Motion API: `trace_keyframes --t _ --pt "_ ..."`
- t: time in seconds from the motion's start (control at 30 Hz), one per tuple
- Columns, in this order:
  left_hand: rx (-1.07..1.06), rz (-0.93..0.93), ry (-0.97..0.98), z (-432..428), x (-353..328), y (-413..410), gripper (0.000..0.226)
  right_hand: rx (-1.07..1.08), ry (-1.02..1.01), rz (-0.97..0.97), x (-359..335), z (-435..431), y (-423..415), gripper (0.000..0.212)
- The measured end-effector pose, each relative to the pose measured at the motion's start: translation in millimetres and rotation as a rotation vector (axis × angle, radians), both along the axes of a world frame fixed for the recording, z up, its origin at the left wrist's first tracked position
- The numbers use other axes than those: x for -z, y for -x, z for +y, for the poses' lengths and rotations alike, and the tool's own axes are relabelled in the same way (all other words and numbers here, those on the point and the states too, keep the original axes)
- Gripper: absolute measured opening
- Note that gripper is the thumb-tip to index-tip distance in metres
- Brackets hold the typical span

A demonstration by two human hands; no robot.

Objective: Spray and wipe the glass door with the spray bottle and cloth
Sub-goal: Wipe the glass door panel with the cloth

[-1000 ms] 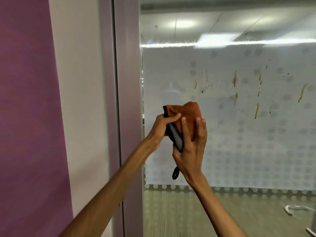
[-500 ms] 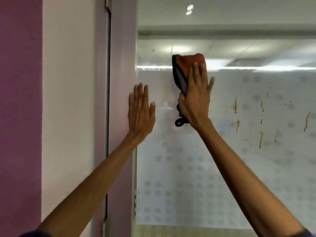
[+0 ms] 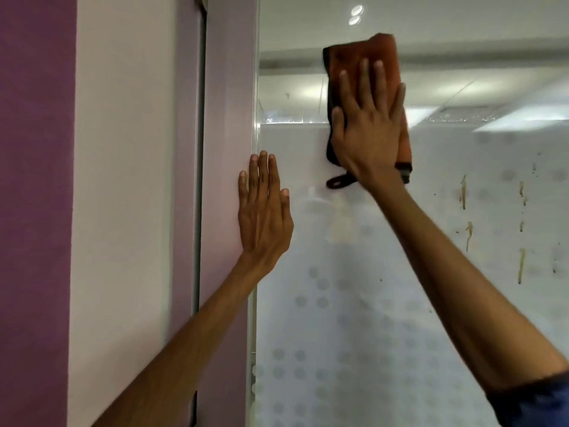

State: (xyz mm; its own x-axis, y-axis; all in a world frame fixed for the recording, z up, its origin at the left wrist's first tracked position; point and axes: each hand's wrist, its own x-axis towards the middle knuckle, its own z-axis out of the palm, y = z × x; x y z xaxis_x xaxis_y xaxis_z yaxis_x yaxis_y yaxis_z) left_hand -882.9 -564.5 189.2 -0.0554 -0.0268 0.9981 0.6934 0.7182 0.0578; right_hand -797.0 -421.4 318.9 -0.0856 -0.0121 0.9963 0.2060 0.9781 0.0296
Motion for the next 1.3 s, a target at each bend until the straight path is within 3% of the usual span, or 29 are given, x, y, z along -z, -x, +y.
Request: trace_keyframes --t 0.17,0.4,0.57,0.7,0.77,0.87,0.93,1.0,1.13,1.2,1.3 --pt "0.007 0.031 0.011 -3 -1 -1 0.055 0.007 -0.192 -0.094 96 8 -6 0.056" --pt "-0.047 -0.021 0.031 1 5 -2 0.057 0.016 0.031 0.029 75 -3 3 0.057" --pt "-0.013 0.008 0.061 -1 28 -2 0.056 -0.002 -0.184 -0.099 144 16 -7 0.058" --pt "-0.022 0.005 0.041 0 32 -1 0.056 -0.027 0.096 0.038 90 14 -6 0.057" --pt "-0.029 -0.011 0.049 1 32 -3 0.056 -0.031 0.097 0.043 92 -6 3 0.055" --pt "-0.068 -0.057 0.069 3 45 -7 0.057 -0.072 -0.109 -0.041 182 -13 6 0.054" --pt "-0.087 -0.096 0.075 3 59 -9 0.058 -0.066 -0.141 -0.068 235 5 -9 0.055" --pt "-0.096 -0.114 0.089 1 69 -9 0.059 -0.038 -0.026 -0.047 235 29 -18 0.057" --pt "-0.093 -0.13 0.098 12 79 -13 0.058 -0.016 0.299 0.095 163 31 -17 0.063" --pt "-0.086 -0.128 0.105 20 89 -15 0.057 -0.02 0.241 0.103 178 18 -10 0.061" --pt "-0.034 -0.128 0.111 24 107 -15 0.055 -0.027 0.044 -0.064 278 17 -19 0.06"
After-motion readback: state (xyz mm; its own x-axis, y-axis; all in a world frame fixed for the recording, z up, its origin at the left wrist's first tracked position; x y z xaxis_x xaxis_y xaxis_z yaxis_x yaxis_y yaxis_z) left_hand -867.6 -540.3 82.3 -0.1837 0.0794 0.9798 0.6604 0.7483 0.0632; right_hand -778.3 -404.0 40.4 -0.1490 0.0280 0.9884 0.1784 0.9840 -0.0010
